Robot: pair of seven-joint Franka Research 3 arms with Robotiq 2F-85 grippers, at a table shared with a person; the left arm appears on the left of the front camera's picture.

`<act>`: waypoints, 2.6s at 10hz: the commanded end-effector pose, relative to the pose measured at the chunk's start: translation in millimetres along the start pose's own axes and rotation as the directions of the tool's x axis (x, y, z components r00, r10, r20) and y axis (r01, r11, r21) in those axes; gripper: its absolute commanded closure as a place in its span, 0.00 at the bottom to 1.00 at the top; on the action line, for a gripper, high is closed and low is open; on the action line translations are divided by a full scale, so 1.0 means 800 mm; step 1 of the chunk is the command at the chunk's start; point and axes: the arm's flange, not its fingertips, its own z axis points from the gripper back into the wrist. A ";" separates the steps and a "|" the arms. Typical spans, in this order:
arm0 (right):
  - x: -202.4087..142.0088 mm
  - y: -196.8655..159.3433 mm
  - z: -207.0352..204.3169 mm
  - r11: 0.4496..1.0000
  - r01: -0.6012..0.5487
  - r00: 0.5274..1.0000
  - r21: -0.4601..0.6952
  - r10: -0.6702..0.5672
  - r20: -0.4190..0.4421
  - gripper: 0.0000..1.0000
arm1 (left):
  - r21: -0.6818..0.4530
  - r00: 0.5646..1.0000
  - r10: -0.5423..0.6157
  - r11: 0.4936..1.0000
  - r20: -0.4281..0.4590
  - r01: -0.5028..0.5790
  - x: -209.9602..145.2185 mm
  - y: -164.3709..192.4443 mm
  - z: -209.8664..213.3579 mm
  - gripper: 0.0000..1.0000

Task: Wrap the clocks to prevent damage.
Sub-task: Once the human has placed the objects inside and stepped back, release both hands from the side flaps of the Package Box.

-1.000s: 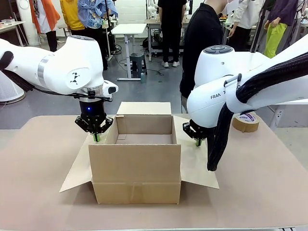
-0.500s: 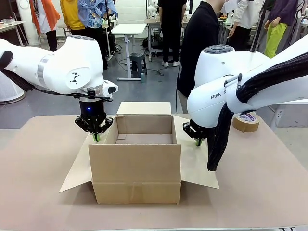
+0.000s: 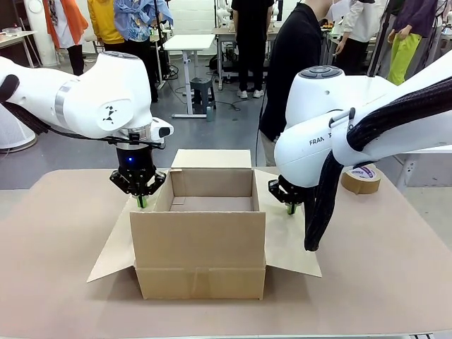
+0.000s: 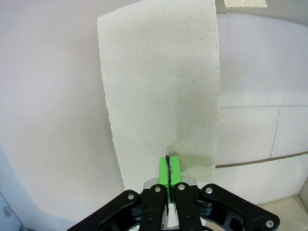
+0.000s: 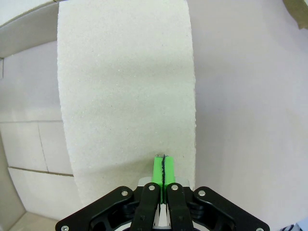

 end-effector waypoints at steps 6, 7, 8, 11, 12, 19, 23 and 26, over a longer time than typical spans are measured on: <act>-0.001 0.001 -0.001 1.000 -0.001 1.000 -0.002 0.001 -0.001 0.99 | 0.019 1.000 0.010 1.000 0.008 -0.010 0.000 -0.001 -0.002 1.00; -0.001 0.001 -0.001 1.000 -0.001 1.000 -0.002 0.001 -0.001 0.99 | 0.019 1.000 0.010 1.000 0.008 -0.010 0.000 -0.001 -0.002 1.00; -0.001 0.001 -0.001 1.000 -0.001 1.000 -0.002 0.001 -0.001 0.99 | 0.019 1.000 0.010 1.000 0.008 -0.010 0.000 -0.001 -0.002 1.00; -0.001 0.001 -0.001 1.000 -0.001 1.000 -0.002 0.001 -0.001 0.99 | 0.019 1.000 0.010 1.000 0.008 -0.010 0.000 -0.001 -0.002 1.00; -0.001 0.001 -0.001 1.000 -0.001 1.000 -0.002 0.001 -0.001 0.99 | 0.019 1.000 0.010 1.000 0.008 -0.010 0.000 -0.001 -0.002 1.00; -0.001 0.001 -0.001 1.000 -0.001 1.000 -0.002 0.001 -0.001 0.99 | 0.019 1.000 0.010 1.000 0.008 -0.010 0.000 -0.001 -0.002 1.00; -0.001 0.001 -0.001 1.000 -0.001 1.000 -0.002 0.001 -0.001 0.99 | 0.019 1.000 0.010 1.000 0.008 -0.010 0.000 -0.001 -0.002 1.00; -0.001 0.001 -0.001 1.000 -0.001 1.000 -0.002 0.001 -0.001 0.99 | 0.019 1.000 0.010 1.000 0.008 -0.010 0.000 -0.001 -0.002 1.00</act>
